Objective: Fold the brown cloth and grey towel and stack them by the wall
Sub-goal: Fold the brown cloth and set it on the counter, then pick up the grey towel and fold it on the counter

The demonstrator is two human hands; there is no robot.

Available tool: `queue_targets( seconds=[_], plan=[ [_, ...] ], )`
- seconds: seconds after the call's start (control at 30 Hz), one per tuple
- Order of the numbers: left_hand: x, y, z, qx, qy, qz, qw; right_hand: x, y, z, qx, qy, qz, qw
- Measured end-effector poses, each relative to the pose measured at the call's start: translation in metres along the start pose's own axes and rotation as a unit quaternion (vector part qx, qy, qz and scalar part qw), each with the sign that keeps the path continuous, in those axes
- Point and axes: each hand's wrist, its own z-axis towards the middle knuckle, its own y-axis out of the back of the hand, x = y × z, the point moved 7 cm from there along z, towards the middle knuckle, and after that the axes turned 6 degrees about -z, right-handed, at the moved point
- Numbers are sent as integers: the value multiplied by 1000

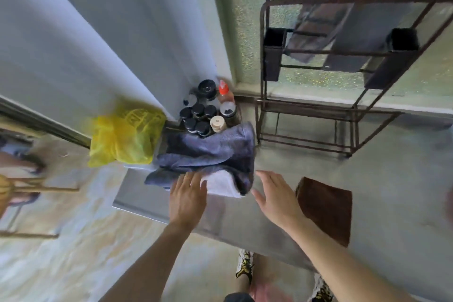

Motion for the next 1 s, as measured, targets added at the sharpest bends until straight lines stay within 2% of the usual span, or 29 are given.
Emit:
queue_targets(
  seconds=[0.17, 0.27, 0.37, 0.5, 0.67, 0.73, 0.83, 0.93, 1.0],
  plan=[
    [89, -9, 0, 67, 72, 39, 994, 60, -42, 38, 31, 42, 10, 999],
    [115, -26, -1, 132, 77, 42, 987, 69, -67, 54, 66, 27, -16, 997],
    [127, -42, -3, 156, 56, 56, 985, 66, -81, 63, 98, 8, -62, 993],
    [131, -44, -2, 135, 29, 43, 990, 67, -69, 61, 53, 28, -40, 997],
    [128, -29, -2, 103, 20, 51, 993, 85, -25, 29, -18, 98, 21, 995],
    [122, -15, -1, 63, 22, 18, 998, 89, -3, 18, -41, 110, 41, 992],
    [109, 14, 2, -8, 19, -106, 994, 88, 36, 6, -77, 113, 76, 988],
    [81, 53, 7, -34, 18, -256, 966, 78, 83, -4, -115, 97, 88, 985],
    [59, 86, 12, -63, 22, -309, 949, 70, 119, -12, -147, 77, 105, 980]
  ],
)
